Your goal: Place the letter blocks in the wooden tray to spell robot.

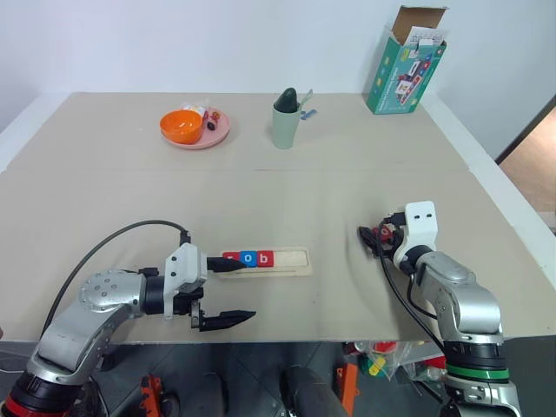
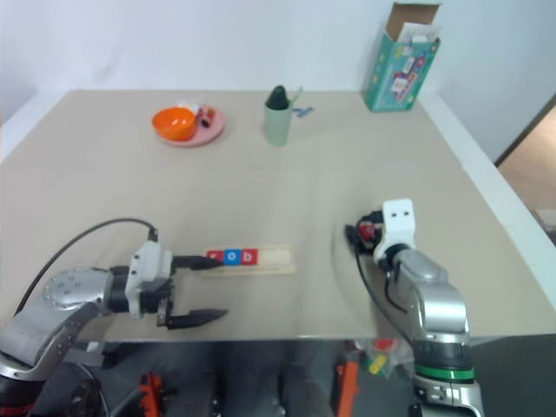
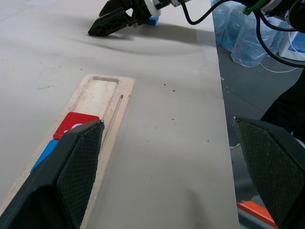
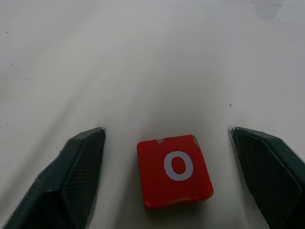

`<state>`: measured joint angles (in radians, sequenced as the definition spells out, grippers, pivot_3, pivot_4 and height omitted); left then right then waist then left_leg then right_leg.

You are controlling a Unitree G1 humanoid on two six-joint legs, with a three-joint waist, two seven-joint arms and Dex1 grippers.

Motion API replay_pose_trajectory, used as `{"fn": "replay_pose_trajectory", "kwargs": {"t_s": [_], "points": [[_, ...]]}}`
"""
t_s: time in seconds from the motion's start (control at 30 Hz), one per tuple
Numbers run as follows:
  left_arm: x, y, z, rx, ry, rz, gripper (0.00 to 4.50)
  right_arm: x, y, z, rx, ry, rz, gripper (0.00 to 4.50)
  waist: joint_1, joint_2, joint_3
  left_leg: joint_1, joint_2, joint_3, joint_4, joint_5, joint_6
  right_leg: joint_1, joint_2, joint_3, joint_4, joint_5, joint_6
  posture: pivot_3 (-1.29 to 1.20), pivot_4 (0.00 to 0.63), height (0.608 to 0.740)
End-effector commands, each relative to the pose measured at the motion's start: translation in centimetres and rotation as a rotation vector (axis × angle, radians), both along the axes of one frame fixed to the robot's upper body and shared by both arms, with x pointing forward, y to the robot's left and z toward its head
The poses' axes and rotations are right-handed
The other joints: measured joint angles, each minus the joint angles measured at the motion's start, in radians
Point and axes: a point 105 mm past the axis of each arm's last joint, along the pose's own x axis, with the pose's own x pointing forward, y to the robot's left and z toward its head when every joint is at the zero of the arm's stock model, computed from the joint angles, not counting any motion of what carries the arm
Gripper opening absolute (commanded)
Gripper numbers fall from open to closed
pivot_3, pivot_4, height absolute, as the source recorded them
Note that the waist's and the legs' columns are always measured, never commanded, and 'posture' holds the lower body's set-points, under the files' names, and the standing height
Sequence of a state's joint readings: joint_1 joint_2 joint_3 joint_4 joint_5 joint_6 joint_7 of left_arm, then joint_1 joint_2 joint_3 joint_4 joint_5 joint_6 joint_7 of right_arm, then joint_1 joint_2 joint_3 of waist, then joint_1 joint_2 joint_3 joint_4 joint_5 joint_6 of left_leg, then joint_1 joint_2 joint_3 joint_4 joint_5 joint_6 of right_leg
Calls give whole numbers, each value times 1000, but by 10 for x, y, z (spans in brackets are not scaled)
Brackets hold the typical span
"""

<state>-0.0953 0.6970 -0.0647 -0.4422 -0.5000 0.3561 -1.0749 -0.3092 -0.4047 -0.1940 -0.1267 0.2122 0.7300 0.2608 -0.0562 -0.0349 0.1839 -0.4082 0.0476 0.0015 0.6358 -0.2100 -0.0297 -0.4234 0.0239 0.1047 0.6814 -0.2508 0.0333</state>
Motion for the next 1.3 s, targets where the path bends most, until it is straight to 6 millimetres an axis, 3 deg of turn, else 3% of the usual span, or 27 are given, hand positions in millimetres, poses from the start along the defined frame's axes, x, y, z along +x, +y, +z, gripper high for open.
{"fn": "replay_pose_trajectory", "kwargs": {"t_s": [0.03,0.2,0.37,0.5,0.57,0.7,0.87,0.97,1.0,1.13,1.23,1.3], "points": [[0,1,4,0,-28,0,4500,-4,0,8,-4,-19,-10,2960,0,0,0,0,0,0,0,0,0,0,0,0,0,0,0,0,150,740],[-1,1,3,1,-27,5,4500,-21,14,7,-4,-14,-20,1265,0,0,0,0,0,-1,0,0,0,0,0,-1,0,-1,0,0,150,740],[-1,2,1,9,-18,15,4500,-52,66,14,61,-27,39,1225,-4,0,0,0,1,-1,-1,0,0,-1,1,0,0,-1,-1,0,150,740],[-1,2,1,12,-14,14,4500,-61,89,17,91,-12,68,1225,-5,0,0,0,2,-1,-1,0,-1,-1,2,-1,0,0,-2,0,150,740],[-1,2,1,13,-13,12,4500,-62,94,17,87,-3,94,1225,-6,0,0,0,2,-1,0,1,-1,-1,1,0,0,-2,-5,0,150,740],[0,2,1,21,-15,5,4500,-57,84,11,84,21,37,1225,-11,0,0,-1,0,0,0,1,-2,-1,-2,0,0,-2,-5,0,150,740],[0,3,0,25,-15,6,4500,-59,85,7,106,41,31,1225,-15,0,0,-1,0,0,0,1,-1,-1,-1,0,0,-2,-3,0,150,740],[0,3,0,25,-13,11,4500,-59,87,10,117,26,33,2876,-17,0,0,0,1,-1,-1,1,-1,-1,0,-1,0,-1,-1,0,150,740],[-1,4,-1,26,-11,13,4500,-59,88,13,116,14,40,2876,-18,0,0,-1,1,-2,-1,1,-1,-1,0,-1,0,-1,-1,0,150,740],[-1,6,-3,37,-7,19,4500,-57,89,30,110,-39,65,4342,-19,0,0,-1,1,-1,-1,1,-1,-1,0,-1,0,-1,-1,0,150,740],[0,6,-4,38,-9,22,4500,-52,87,49,89,-79,130,4451,-19,0,0,-1,1,-1,-1,1,-1,-1,0,-1,0,-1,-2,0,150,740],[1,5,-4,36,-14,19,4500,-44,87,64,47,-106,282,4451,-19,1,0,-1,0,-1,-1,1,-1,-1,0,-1,0,-1,-2,0,150,740]]}}
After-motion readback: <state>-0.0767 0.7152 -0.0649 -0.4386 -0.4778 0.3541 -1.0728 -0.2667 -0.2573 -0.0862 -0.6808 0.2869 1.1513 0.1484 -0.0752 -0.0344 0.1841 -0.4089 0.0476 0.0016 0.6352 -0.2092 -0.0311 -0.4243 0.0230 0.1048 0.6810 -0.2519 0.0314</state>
